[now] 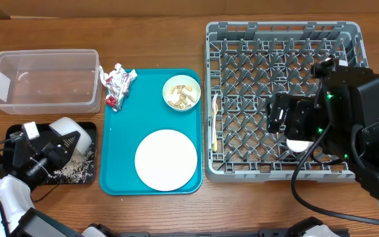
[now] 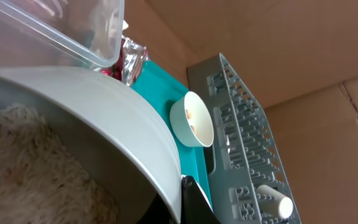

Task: Sort waste into correct bins and load items into the dishwasher rack
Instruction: 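Tip the rice bowl with the left gripper to pour rice onto the black tray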

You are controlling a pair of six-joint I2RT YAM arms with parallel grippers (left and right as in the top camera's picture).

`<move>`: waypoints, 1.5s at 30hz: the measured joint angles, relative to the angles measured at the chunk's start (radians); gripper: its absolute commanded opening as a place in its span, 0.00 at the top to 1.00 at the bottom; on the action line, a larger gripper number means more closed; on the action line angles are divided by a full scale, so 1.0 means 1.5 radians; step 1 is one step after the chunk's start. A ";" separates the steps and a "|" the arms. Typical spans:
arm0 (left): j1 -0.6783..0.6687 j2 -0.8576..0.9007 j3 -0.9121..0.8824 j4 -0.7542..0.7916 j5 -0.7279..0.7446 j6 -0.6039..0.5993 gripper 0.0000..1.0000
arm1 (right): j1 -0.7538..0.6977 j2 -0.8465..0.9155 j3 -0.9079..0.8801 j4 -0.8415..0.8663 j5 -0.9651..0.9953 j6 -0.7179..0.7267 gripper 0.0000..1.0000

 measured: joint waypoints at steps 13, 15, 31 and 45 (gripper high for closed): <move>0.026 0.000 -0.001 -0.020 0.000 0.049 0.96 | 0.000 0.000 0.000 0.000 0.000 0.000 0.00; 0.029 0.000 -0.001 -0.006 -0.010 0.049 0.96 | 0.000 0.000 0.000 0.000 0.000 0.000 0.00; 0.042 0.000 -0.005 0.024 -0.010 0.022 0.96 | 0.000 0.000 0.000 0.005 0.000 0.000 0.00; 0.051 0.000 -0.009 0.011 0.015 0.035 0.96 | 0.000 0.000 0.000 0.004 0.000 0.001 0.00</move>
